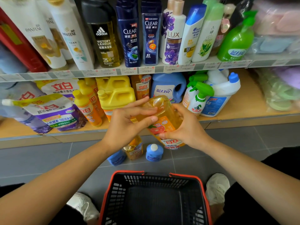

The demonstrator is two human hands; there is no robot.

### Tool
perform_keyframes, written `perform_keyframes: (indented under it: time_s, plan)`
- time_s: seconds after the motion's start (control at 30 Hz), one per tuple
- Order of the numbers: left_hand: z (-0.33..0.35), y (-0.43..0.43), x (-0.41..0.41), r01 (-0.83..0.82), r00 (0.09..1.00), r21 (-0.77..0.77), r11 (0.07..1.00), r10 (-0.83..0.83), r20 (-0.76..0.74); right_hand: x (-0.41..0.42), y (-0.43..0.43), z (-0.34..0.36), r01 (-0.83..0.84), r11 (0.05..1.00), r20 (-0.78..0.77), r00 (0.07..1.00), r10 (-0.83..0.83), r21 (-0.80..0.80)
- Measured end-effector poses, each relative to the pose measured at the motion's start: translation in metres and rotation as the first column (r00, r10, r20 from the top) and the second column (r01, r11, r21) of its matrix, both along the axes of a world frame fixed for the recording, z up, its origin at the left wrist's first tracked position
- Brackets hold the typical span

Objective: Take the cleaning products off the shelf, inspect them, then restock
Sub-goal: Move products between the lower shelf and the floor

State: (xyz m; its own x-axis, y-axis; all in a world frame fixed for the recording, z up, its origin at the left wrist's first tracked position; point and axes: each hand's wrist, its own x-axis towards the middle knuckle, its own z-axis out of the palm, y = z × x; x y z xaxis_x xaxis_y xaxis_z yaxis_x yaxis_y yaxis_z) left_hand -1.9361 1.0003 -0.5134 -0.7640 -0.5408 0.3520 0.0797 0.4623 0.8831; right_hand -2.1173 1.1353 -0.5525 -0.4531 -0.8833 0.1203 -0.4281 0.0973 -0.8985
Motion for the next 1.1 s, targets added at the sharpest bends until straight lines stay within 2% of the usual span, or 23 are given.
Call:
perform_keyframes:
  time_s: [0.1,0.27,0.53,0.7,0.8,0.87,0.97,1.03,1.1]
  plan:
    - [0.000,-0.002,0.000,-0.100,0.995,0.089,0.991,0.100,0.000,0.002,-0.001,0.003,-0.012,1.000,0.011,1.000,0.012,-0.003]
    - [0.000,-0.006,-0.004,-0.073,0.997,0.442,0.894,0.062,0.038,0.001,0.001,0.006,-0.044,0.999,-0.006,0.999,0.044,-0.008]
    - [0.000,-0.013,-0.006,-0.180,0.983,0.424,0.888,0.147,0.111,0.000,0.003,0.002,-0.086,0.996,-0.046,0.995,0.085,-0.003]
    - [-0.002,-0.012,-0.005,-0.128,0.992,0.489,0.863,0.118,0.050,-0.002,0.002,0.000,-0.051,0.999,0.014,0.999,0.051,-0.003]
    - [-0.001,-0.012,-0.003,-0.077,0.997,0.475,0.877,0.064,0.042,-0.004,0.001,-0.001,-0.026,1.000,0.066,0.997,0.026,-0.008]
    - [0.000,-0.010,-0.003,0.014,0.999,0.421,0.907,-0.026,0.023,-0.004,0.000,0.000,-0.002,1.000,0.117,0.993,0.003,-0.003]
    - [0.000,-0.003,-0.003,0.145,0.989,0.284,0.948,-0.151,-0.002,-0.003,-0.002,0.000,0.027,1.000,0.187,0.982,-0.024,-0.012]
    - [0.001,-0.001,-0.003,0.137,0.989,0.182,0.974,-0.143,0.023,-0.003,-0.003,0.001,0.017,1.000,0.184,0.983,-0.014,-0.014]
    - [0.001,-0.004,-0.002,0.101,0.990,-0.030,0.994,-0.098,0.102,-0.002,-0.003,0.004,-0.004,1.000,0.161,0.987,0.007,-0.017]
